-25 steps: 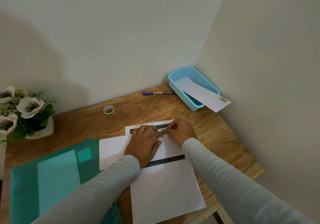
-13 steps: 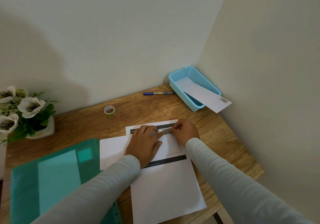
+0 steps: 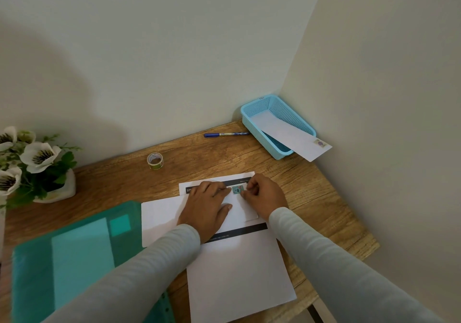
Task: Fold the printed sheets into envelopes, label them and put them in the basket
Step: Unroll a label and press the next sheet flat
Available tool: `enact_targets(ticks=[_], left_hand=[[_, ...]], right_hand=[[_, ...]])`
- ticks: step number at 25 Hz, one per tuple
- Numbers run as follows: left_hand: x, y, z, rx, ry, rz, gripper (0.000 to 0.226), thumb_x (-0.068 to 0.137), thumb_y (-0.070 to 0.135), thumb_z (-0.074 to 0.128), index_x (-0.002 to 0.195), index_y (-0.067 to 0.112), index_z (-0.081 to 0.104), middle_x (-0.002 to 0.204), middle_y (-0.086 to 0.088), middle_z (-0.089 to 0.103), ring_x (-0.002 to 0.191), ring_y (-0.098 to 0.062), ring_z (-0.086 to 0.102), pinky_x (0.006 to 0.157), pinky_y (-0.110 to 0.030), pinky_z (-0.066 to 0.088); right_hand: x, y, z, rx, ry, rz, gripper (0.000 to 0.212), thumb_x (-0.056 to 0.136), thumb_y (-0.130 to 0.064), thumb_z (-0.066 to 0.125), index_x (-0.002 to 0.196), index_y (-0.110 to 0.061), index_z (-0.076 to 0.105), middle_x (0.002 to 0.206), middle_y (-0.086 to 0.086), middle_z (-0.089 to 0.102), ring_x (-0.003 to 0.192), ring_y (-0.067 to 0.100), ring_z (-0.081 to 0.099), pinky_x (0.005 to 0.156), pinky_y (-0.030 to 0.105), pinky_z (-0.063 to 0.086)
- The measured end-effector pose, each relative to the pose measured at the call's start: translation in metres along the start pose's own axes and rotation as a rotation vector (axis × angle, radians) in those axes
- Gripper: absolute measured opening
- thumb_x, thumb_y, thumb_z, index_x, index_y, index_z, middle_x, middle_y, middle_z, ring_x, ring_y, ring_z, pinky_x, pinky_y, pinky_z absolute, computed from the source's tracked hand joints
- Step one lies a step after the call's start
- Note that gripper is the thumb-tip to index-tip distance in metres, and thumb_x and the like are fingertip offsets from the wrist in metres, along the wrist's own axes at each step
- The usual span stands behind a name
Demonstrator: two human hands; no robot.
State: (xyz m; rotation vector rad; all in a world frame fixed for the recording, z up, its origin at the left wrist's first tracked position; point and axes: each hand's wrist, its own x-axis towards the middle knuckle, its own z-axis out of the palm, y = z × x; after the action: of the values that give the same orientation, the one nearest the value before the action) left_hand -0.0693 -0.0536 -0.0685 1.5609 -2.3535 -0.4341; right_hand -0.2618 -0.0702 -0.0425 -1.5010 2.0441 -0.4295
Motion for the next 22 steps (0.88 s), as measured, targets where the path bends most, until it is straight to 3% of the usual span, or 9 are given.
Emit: enact_targets(ticks=[3,6,11,16,22], left_hand=[[-0.001,0.000,0.001,-0.028,0.019,0.002,0.043,0.100,0.047,0.052,0.136,0.025,0.060,0.138,0.007,0.057,0.131,-0.017,0.045,0.113,-0.038,0.035],[-0.001,0.000,0.001,-0.049,0.026,-0.001,0.042,0.100,0.047,0.053,0.134,0.025,0.062,0.137,0.007,0.058,0.130,-0.016,0.045,0.112,-0.036,0.034],[-0.002,0.000,0.000,-0.054,0.036,-0.001,0.042,0.100,0.047,0.053,0.134,0.025,0.062,0.138,0.007,0.058,0.131,-0.017,0.045,0.113,-0.036,0.033],[-0.001,0.001,-0.002,-0.048,0.025,0.016,0.042,0.101,0.048,0.051,0.136,0.026,0.060,0.139,0.008,0.056,0.132,-0.016,0.043,0.114,-0.037,0.033],[-0.001,-0.001,0.001,-0.045,0.028,0.008,0.043,0.101,0.050,0.049,0.136,0.028,0.060,0.140,0.009,0.055,0.132,-0.015,0.042,0.114,-0.036,0.032]], right_hand=[[0.005,-0.011,0.006,-0.086,0.017,0.064,0.033,0.086,-0.055,0.075,0.085,-0.030,0.054,0.084,-0.010,0.060,0.076,0.009,0.056,0.065,0.023,0.044],[0.011,-0.025,0.010,-0.164,0.031,0.135,0.041,0.085,-0.062,0.072,0.097,-0.025,0.059,0.088,-0.009,0.059,0.081,0.013,0.058,0.065,0.026,0.042],[0.005,-0.011,0.011,-0.129,-0.015,0.072,0.036,0.085,-0.055,0.076,0.086,-0.030,0.051,0.099,-0.007,0.059,0.085,0.014,0.058,0.071,0.025,0.045],[0.012,-0.026,0.010,-0.188,0.003,0.150,0.046,0.083,-0.064,0.073,0.099,-0.024,0.059,0.093,-0.005,0.063,0.088,0.017,0.063,0.068,0.028,0.046],[0.011,-0.014,0.004,-0.104,0.014,0.129,0.033,0.091,-0.053,0.071,0.082,-0.028,0.051,0.078,-0.006,0.059,0.072,0.012,0.054,0.065,0.026,0.043]])
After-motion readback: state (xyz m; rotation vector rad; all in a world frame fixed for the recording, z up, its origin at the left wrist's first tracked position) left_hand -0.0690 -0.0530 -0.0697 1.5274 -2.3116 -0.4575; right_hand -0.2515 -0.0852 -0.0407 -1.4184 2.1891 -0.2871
